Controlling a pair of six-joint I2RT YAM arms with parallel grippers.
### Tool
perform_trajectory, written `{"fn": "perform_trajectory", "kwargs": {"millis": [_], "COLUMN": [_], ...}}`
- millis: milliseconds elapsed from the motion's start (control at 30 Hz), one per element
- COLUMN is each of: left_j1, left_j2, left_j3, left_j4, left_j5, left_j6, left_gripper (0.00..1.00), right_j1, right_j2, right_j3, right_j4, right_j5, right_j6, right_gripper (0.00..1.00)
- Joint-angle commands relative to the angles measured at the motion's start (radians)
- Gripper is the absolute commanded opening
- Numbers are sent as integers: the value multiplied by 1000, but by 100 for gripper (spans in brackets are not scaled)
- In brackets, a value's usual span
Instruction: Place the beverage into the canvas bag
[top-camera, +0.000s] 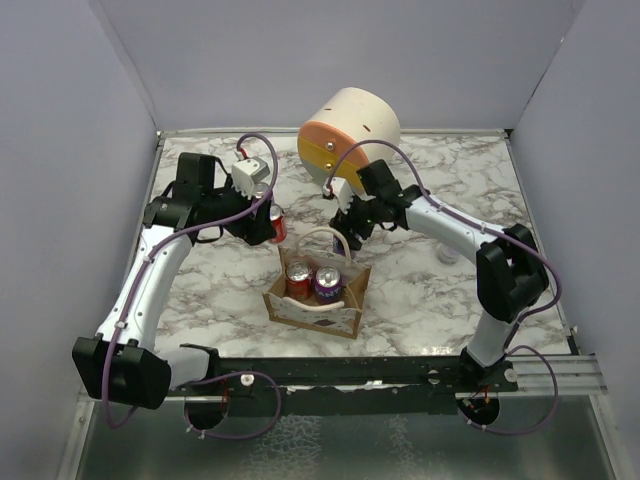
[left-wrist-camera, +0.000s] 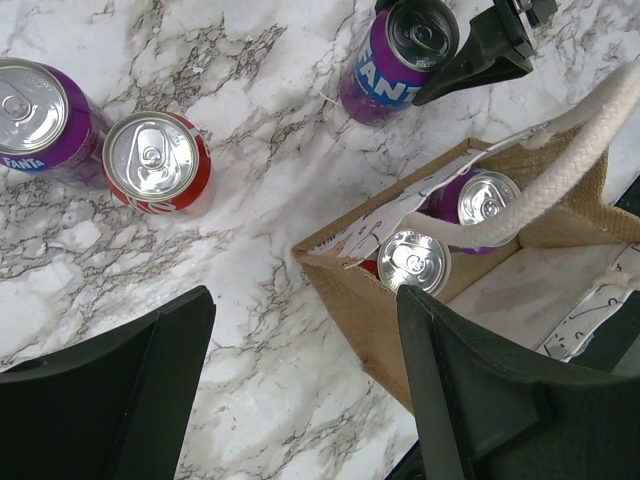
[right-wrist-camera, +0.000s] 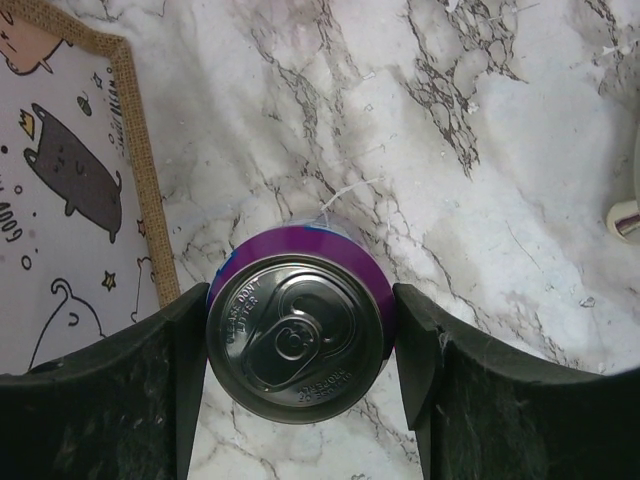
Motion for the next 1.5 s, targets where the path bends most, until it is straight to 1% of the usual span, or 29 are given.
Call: {"fn": "perform_trajectory", "kwargs": {"millis": [0, 100, 167, 300, 500, 600, 700, 800, 933, 1033, 1200, 1333, 1467], "left_j1": [5, 5, 5, 5, 3, -16, -44, -64, -89, -113, -121, -123, -139], "left_j2": [-42, -49, -48, -43, -66, -81, -96, -108, -100, -79, -85, -95, -107], "left_j3": [-2, 1, 10, 43, 53, 35, 14, -4, -5, 16, 26, 23, -2], "left_j4": [5, -19, -42, -121, -235, -278, -305, -331, -374, -421, -463, -463, -464], "left_j5": [37, 46, 53, 77, 100, 62, 11, 10, 49, 75, 124, 163, 204], "left_j6": [29, 64, 89, 153, 287, 340, 383, 423, 469, 503, 558, 565, 573], "left_gripper": [76, 76, 76, 76, 76, 76, 76, 74, 73, 72, 72, 72, 72], "right_j1": [7, 6, 6, 6, 6, 7, 7, 7, 9, 22, 36, 40, 69], "right_j2": [-105, -153, -201, -285, -407, -462, -496, -510, -510, -504, -498, -492, -457], "right_j3": [78, 106, 111, 121, 148, 165, 183, 200, 225, 260, 304, 322, 298], "right_j4": [7, -28, -40, -65, -117, -161, -222, -287, -364, -424, -466, -468, -473], "right_j5": [26, 41, 44, 49, 2, -59, -154, -284, -443, -523, -592, -600, -620], "right_j6": [32, 40, 44, 35, 2, -38, -83, -134, -182, -211, -227, -220, -230], "right_gripper": [16, 5, 2, 1, 1, 1, 1, 1, 1, 1, 1, 1, 1]}}
